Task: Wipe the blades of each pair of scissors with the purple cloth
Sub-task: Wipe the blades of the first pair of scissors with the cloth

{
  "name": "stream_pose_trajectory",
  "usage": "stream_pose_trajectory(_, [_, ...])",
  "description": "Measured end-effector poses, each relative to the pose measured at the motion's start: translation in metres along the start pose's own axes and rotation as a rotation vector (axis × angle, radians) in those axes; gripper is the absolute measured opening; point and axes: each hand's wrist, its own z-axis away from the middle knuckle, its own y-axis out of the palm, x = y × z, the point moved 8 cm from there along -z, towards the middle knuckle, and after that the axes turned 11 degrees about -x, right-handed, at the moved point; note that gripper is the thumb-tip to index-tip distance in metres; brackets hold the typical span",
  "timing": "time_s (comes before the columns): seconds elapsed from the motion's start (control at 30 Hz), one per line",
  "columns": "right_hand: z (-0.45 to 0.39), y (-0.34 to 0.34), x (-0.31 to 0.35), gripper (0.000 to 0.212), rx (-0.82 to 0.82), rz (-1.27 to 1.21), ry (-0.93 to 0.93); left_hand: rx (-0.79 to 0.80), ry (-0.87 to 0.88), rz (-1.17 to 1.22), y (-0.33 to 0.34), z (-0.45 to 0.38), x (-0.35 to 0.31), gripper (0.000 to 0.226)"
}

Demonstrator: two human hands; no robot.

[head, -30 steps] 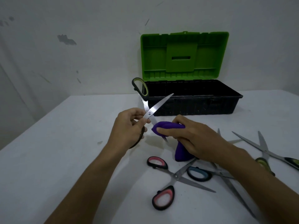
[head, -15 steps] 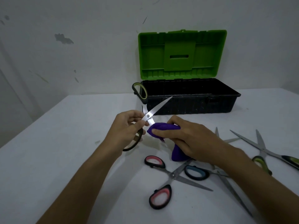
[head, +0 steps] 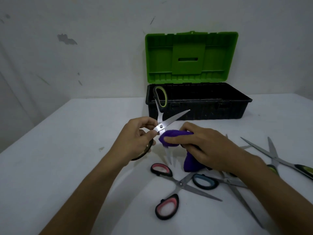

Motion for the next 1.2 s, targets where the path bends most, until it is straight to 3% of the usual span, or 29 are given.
stream_pose_trajectory(0.1, [0.005,0.002,0.002,0.044,0.049,0.003,-0.015,-0.05,-0.009,0.017,-0.007,-0.002,0.002,0.012])
stream_pose_trajectory(0.27, [-0.003,-0.004,0.004,0.049,-0.097,0.036,-0.019,-0.033,-0.004,-0.002,-0.001,-0.002,0.0,0.012])
stream_pose_trajectory(0.47, [-0.001,0.0,0.005,0.047,-0.049,-0.054,0.01,-0.048,-0.054,0.027,-0.003,-0.004,0.006,0.014])
stream_pose_trajectory(0.63, [-0.005,-0.014,0.003,0.048,-0.247,0.056,0.049,-0.083,0.08,-0.133,0.001,0.0,-0.005,0.014])
stream_pose_trajectory(0.73, [-0.006,-0.01,0.002,0.05,-0.247,0.112,0.078,-0.089,0.132,-0.171,0.005,0.004,-0.011,0.017])
stream_pose_trajectory(0.97, [-0.005,-0.04,-0.011,0.047,-0.437,0.205,0.18,-0.136,0.13,-0.143,-0.001,0.005,-0.013,0.015])
stream_pose_trajectory(1.1, [-0.005,-0.023,0.011,0.054,-0.373,0.201,0.042,-0.125,0.158,-0.169,0.004,0.007,-0.018,0.017])
stream_pose_trajectory(1.2, [-0.011,-0.022,0.012,0.049,-0.372,0.177,0.066,-0.123,0.124,-0.122,0.002,0.006,-0.016,0.015])
